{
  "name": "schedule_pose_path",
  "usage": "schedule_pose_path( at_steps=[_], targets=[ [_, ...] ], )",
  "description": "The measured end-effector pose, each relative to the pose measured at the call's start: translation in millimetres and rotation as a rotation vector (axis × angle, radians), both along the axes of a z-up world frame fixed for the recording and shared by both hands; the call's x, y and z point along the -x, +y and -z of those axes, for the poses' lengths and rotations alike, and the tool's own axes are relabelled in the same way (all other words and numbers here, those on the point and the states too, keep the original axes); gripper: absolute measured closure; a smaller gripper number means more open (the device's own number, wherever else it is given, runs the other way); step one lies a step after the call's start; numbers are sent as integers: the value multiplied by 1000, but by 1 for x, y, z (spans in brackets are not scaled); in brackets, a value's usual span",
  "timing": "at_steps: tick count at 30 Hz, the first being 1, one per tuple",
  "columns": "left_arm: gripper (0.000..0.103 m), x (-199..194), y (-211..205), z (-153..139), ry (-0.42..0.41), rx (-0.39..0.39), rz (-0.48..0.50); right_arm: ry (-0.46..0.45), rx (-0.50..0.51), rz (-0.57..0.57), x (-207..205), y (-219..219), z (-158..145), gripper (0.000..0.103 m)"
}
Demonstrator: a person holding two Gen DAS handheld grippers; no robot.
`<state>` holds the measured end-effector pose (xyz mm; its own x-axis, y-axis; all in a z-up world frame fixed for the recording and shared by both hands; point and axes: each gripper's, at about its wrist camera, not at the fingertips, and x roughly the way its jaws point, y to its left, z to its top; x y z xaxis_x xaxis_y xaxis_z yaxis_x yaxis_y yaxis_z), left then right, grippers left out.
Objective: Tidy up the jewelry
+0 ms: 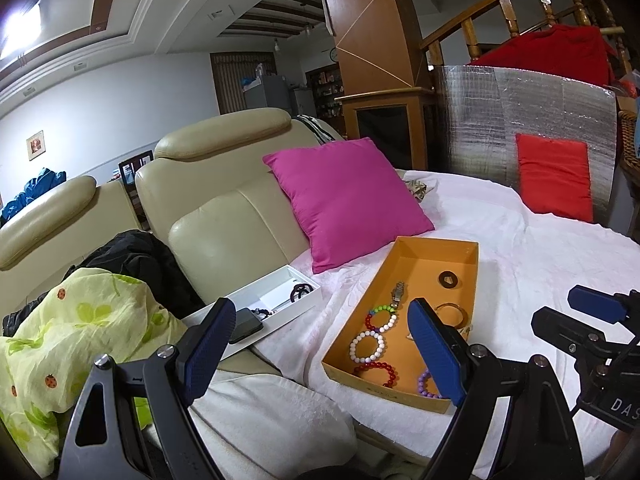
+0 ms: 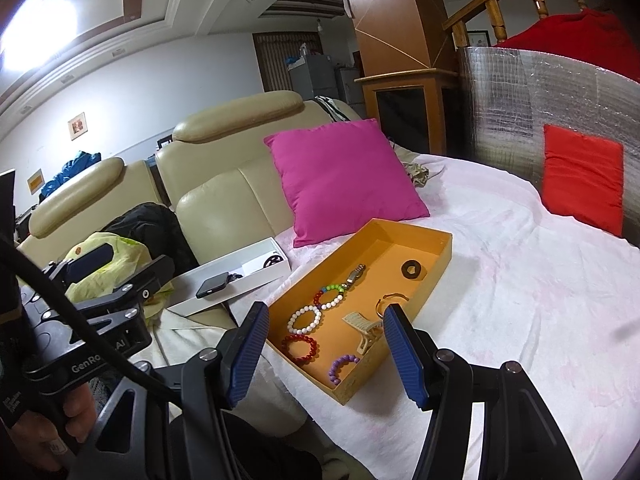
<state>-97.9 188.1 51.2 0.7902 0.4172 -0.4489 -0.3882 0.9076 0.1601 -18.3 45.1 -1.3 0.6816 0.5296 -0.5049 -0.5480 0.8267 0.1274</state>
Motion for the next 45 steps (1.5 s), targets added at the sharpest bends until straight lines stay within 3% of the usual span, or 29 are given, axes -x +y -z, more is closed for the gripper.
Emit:
schedule_pose_path(
  at_steps=[19, 35, 41, 45],
  targets=[
    [15, -18, 26, 15, 21, 41, -36, 27, 45, -24, -21, 28, 16, 40],
    [15, -52, 45, 23, 41, 58, -11, 54, 77, 16, -49, 44, 27, 40],
    [15, -58, 38, 23, 19, 42, 13, 65, 73, 35, -58, 41, 29, 40],
    [15, -60, 5, 17, -1, -20, 75, 58, 44, 70, -62, 25, 28, 40]
  ],
)
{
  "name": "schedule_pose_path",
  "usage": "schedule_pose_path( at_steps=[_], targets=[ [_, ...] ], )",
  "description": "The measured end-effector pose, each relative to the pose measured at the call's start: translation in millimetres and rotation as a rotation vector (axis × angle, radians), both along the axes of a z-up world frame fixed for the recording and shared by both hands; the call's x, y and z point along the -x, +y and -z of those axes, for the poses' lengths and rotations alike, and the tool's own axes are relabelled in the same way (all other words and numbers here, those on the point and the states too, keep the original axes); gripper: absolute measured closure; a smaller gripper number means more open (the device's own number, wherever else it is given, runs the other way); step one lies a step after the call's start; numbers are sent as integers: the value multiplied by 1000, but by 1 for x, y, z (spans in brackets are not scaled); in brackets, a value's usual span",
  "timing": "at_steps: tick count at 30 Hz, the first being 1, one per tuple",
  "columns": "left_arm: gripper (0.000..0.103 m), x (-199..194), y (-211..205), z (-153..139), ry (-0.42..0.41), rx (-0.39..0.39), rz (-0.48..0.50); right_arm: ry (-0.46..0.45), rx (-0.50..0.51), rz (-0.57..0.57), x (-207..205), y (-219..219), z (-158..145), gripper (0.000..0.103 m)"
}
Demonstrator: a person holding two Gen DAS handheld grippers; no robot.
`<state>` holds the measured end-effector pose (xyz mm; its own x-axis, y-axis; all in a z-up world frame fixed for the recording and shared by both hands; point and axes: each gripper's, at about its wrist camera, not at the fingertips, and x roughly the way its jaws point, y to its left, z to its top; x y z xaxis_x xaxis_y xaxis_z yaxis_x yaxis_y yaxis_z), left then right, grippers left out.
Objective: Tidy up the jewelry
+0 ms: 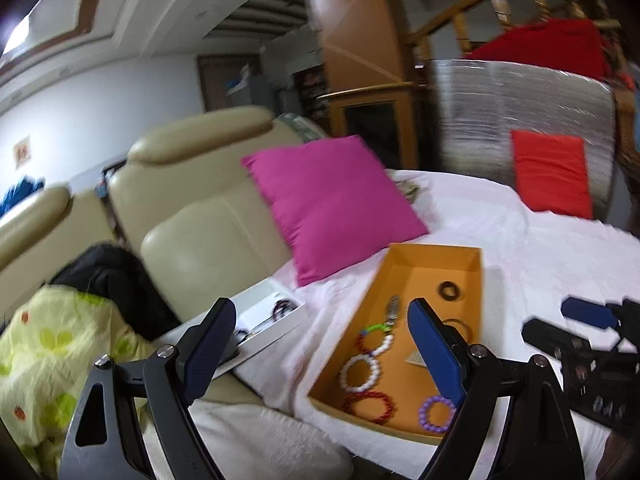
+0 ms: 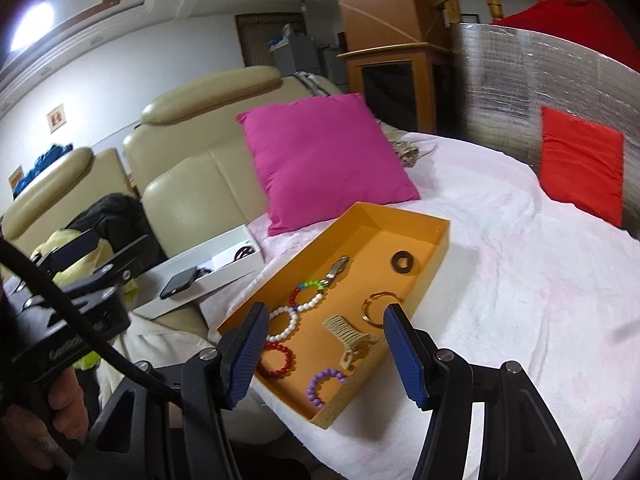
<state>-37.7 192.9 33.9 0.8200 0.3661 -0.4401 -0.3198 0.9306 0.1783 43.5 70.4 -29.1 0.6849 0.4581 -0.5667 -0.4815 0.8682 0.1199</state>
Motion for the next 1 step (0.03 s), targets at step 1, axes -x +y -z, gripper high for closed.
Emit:
schedule_pose_path(
  at_steps=[1],
  targets=[
    [15, -3, -14, -1, 3, -2, 32, -2, -12, 16, -1, -8, -1, 40]
  ],
)
